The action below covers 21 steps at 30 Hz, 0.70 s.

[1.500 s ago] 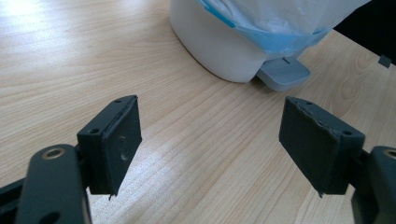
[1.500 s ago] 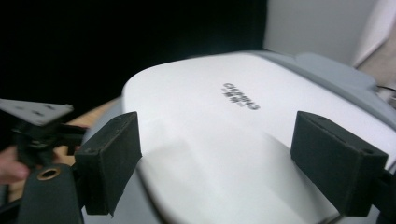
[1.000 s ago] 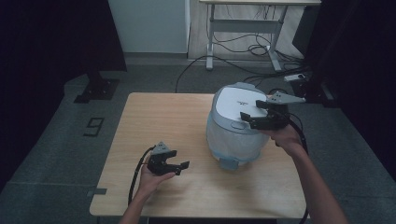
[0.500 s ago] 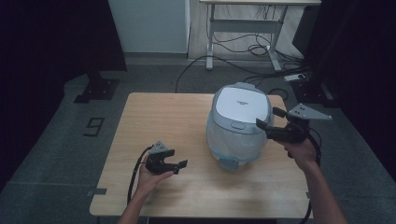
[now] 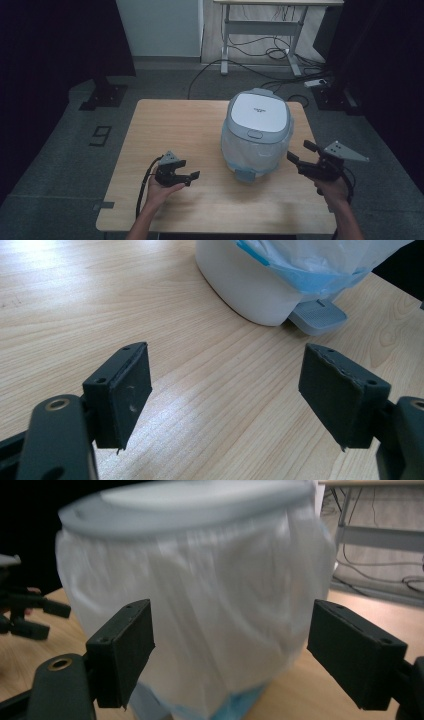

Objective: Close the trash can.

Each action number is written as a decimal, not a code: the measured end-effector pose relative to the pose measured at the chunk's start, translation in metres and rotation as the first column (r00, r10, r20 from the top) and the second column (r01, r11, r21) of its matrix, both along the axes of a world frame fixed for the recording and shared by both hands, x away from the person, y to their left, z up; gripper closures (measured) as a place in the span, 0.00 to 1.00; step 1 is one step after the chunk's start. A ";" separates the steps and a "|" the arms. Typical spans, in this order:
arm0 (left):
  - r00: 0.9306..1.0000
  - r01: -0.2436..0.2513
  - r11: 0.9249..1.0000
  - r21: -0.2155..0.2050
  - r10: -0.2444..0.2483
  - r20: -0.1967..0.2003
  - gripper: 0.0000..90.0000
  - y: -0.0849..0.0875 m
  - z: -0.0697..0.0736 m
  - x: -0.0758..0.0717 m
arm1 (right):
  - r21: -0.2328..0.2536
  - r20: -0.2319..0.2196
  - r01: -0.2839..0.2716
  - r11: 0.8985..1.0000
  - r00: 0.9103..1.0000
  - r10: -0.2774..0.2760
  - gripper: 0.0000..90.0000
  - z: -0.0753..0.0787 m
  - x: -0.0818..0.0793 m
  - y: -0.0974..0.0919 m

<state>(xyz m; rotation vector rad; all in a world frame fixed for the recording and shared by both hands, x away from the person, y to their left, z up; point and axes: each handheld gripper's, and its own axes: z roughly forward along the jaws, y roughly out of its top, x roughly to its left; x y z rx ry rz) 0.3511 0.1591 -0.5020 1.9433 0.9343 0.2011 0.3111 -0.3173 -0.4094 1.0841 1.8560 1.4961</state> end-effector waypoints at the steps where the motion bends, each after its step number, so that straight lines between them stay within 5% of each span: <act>1: 1.000 0.000 1.000 0.000 0.000 0.000 0.23 0.000 0.000 0.000 | 0.005 -0.009 0.002 1.000 1.000 -0.002 0.20 -0.006 -0.001 -0.002; 13: 1.000 0.001 1.000 0.012 -0.001 -0.004 0.24 -0.001 -0.002 0.000 | -0.002 -0.130 0.038 0.999 0.991 -0.038 0.21 -0.077 -0.002 -0.011; 21: 1.000 -0.001 1.000 0.013 0.001 -0.002 0.23 0.000 -0.001 0.000 | -0.024 -0.150 0.048 0.999 0.987 -0.051 0.21 -0.086 0.000 -0.014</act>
